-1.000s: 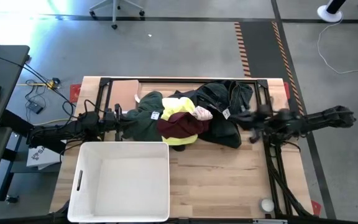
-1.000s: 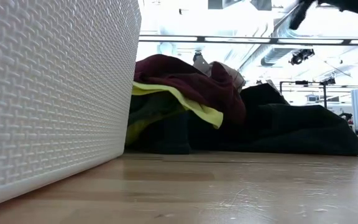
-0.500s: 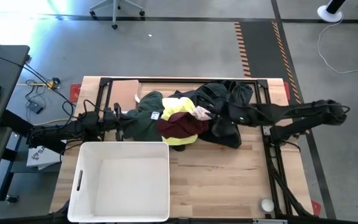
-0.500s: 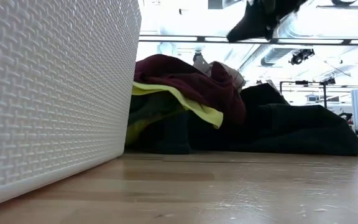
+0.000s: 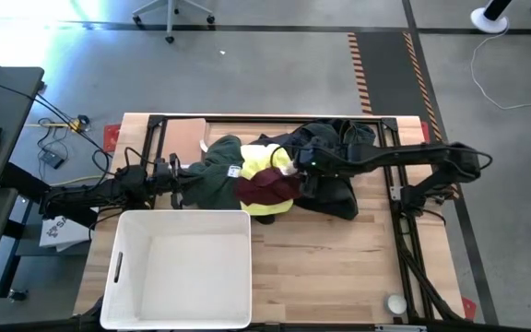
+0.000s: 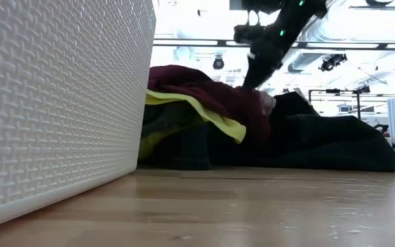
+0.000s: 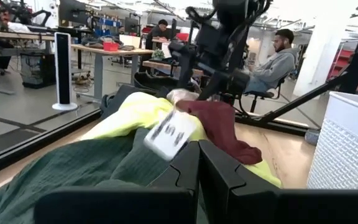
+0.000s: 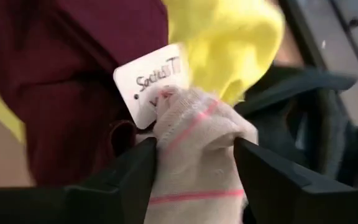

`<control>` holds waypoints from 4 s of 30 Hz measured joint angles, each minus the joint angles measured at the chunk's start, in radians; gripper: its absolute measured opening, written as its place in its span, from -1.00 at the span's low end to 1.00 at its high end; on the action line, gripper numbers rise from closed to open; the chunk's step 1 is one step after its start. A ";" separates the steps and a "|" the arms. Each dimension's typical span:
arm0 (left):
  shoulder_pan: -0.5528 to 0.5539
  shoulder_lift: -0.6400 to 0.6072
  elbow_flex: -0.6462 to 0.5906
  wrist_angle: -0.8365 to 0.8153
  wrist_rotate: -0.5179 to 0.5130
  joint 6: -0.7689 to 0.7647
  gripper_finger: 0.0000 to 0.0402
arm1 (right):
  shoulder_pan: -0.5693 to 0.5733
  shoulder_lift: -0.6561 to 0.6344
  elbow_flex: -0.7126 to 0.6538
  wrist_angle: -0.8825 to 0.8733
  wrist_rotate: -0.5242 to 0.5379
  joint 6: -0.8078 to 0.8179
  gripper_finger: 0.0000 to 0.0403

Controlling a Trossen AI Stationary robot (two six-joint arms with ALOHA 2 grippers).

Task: Sort clothes
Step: Put the pink striped sock into the white bin, then adjust the clothes on the table

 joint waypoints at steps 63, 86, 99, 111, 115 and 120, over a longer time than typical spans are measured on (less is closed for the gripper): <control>0.000 0.000 0.080 0.021 -0.056 -0.097 -0.98 | 0.256 0.733 1.259 -0.279 -0.559 -0.189 -0.06; 0.000 0.001 0.080 -0.009 -0.045 -0.097 -0.98 | 0.191 0.552 1.207 -0.705 -0.332 -0.280 -0.07; 0.000 0.001 0.080 -0.039 -0.016 -0.099 -0.98 | 0.212 0.495 1.159 -0.827 -0.152 -0.156 -0.07; 0.000 0.001 0.080 -0.038 -0.014 -0.121 -0.98 | 0.243 0.053 0.300 -0.353 0.084 0.193 -0.07; 0.000 0.001 0.080 -0.038 -0.047 -0.121 -0.98 | 0.191 -0.026 0.086 0.047 0.088 0.193 -0.07; 0.000 0.001 0.080 -0.024 -0.087 -0.121 -0.98 | 0.047 0.020 0.043 0.428 -0.133 0.158 -0.07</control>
